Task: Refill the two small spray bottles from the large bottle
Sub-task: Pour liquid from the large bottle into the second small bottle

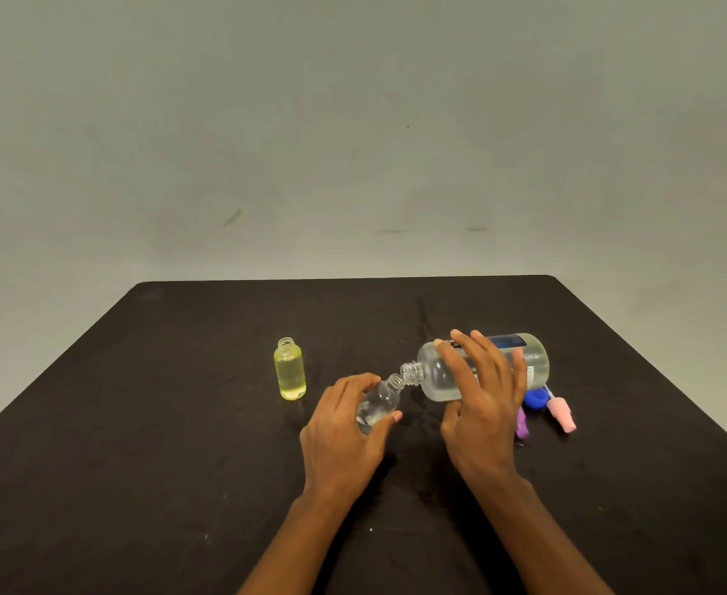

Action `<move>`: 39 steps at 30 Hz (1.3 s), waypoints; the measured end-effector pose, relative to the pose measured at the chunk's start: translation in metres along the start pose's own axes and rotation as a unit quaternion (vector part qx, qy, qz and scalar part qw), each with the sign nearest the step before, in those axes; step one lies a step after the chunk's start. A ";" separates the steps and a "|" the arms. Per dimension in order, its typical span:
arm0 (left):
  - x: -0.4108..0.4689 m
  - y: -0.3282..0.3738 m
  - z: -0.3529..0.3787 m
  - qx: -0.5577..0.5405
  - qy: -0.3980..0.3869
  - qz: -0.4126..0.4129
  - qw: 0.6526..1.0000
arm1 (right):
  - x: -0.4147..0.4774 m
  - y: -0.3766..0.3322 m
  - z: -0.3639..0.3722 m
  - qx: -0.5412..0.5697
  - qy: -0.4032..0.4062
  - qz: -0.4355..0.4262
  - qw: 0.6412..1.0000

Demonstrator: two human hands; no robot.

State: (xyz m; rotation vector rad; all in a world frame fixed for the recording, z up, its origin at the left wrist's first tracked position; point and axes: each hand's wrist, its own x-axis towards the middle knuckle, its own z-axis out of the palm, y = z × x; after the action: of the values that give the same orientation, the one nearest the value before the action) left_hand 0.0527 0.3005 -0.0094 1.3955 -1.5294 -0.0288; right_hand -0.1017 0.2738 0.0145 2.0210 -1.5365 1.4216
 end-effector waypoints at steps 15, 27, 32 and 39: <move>0.000 -0.001 0.000 0.004 0.002 0.006 1.000 | 0.000 -0.001 0.000 -0.009 0.011 -0.005 1.000; 0.000 -0.003 0.001 -0.005 0.003 0.011 1.000 | 0.001 -0.001 -0.001 -0.010 0.016 -0.012 1.000; 0.000 -0.001 0.000 0.000 0.000 0.006 1.000 | 0.001 -0.001 -0.001 -0.010 0.016 -0.012 1.000; 0.000 -0.001 0.000 0.004 0.001 0.006 1.000 | 0.001 0.000 0.000 -0.003 0.014 -0.013 1.000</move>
State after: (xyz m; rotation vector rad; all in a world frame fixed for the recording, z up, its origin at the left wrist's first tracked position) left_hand 0.0532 0.3000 -0.0103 1.3934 -1.5372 -0.0140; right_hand -0.1018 0.2732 0.0151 2.0021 -1.4968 1.4268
